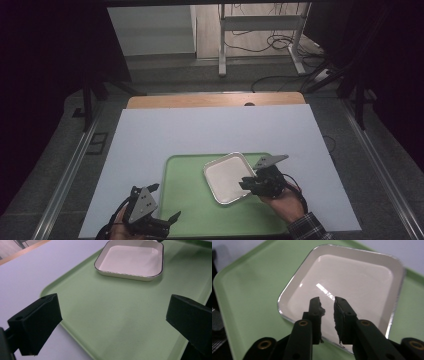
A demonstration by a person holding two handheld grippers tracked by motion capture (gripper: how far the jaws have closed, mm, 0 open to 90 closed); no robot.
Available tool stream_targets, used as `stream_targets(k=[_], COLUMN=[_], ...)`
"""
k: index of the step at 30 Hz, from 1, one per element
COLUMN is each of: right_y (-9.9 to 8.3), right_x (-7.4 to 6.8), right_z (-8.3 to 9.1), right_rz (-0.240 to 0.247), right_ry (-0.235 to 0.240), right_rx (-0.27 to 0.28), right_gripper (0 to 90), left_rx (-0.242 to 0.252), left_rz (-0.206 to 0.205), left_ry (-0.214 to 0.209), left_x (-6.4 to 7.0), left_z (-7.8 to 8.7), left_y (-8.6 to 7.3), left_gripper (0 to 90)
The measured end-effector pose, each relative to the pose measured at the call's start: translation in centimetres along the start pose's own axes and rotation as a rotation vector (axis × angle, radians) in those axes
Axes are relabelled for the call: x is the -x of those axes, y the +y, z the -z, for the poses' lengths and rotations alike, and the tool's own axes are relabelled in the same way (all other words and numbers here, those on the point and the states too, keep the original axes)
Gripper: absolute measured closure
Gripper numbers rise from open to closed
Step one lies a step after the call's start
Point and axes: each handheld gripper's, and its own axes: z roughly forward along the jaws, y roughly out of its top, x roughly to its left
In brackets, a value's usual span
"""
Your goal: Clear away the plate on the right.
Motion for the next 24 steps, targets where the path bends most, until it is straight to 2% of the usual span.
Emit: stream_targets(k=[7, 11, 19, 24], right_y=[-0.9, -1.3, -2.0, -1.9], right_x=[-2.0, -2.9, -2.8, -2.8], right_z=[-0.2, -0.5, -1.9, -2.5], right_rz=[0.048, 0.071, 0.072, 0.082], right_ry=[0.025, 0.026, 0.028, 0.028], right_rx=[-0.041, -0.07, -0.13, -0.131], right_gripper=[89.1, 89.4, 89.5, 89.5], left_rx=[-0.001, -0.001, -0.001, -0.005], left_rz=[-0.005, -0.006, -0.005, -0.008], left_ry=[0.001, 0.001, -0.002, -0.004], left_x=[0.0, 0.0, 0.1, 0.1], left_z=[0.0, 0.0, 0.0, -0.1], left_y=[0.0, 0.0, 0.0, 0.1], left_gripper=[0.0, 0.0, 0.0, 0.0])
